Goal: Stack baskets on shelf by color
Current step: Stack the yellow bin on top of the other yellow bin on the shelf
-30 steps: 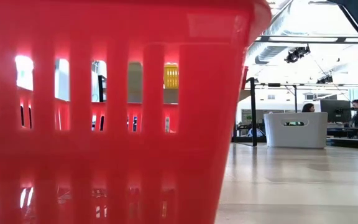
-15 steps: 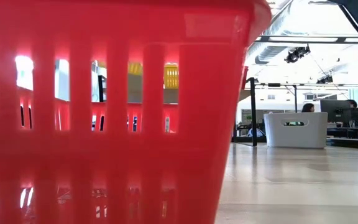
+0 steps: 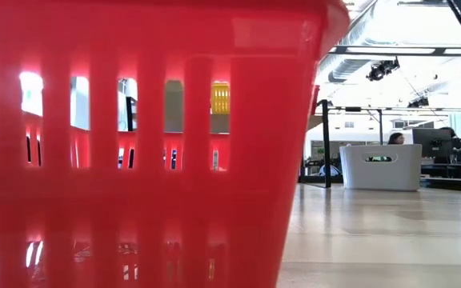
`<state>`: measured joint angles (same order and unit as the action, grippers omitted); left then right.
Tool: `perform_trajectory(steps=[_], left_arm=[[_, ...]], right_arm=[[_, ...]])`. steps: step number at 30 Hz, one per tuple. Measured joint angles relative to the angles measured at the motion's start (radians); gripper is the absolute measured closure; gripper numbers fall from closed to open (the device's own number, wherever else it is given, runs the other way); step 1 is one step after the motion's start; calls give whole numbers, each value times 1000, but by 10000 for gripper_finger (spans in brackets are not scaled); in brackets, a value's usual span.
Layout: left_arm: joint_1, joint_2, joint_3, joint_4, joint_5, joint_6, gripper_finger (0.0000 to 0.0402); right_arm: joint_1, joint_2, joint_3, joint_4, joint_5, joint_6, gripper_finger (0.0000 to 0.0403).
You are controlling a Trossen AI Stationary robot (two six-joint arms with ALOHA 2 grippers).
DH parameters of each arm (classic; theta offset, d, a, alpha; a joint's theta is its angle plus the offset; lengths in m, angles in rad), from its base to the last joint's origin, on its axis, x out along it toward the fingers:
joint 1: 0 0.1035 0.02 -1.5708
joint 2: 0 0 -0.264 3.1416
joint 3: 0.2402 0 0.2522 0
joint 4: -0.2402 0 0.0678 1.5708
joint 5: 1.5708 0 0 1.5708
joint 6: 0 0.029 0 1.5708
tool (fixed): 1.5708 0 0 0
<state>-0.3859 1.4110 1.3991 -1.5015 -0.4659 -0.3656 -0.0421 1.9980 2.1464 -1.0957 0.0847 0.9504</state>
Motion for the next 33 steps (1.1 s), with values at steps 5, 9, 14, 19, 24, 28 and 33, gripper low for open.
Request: perform_trajectory(steps=[5,9,14,19,24,28,33], left_arm=[[16,-57,0,2,-55,1,224],[45,-106,0,2,-92,2,223],[94,-156,0,5,-122,2,225],[147,-191,0,8,-131,21,223],[194,-206,0,9,-152,21,224],[227,-203,0,9,-152,52,224],[255,-204,0,10,-152,55,223]], right_arm=[[-3,-63,1,2,4,-9,403],[-42,-107,1,-1,12,-14,403],[-131,-158,1,1,4,-17,403],[-269,-196,1,14,-64,-43,403],[-424,-203,1,11,-172,-61,403],[-522,-204,0,3,-242,-62,403],[-589,-190,0,-71,-270,-62,403]])
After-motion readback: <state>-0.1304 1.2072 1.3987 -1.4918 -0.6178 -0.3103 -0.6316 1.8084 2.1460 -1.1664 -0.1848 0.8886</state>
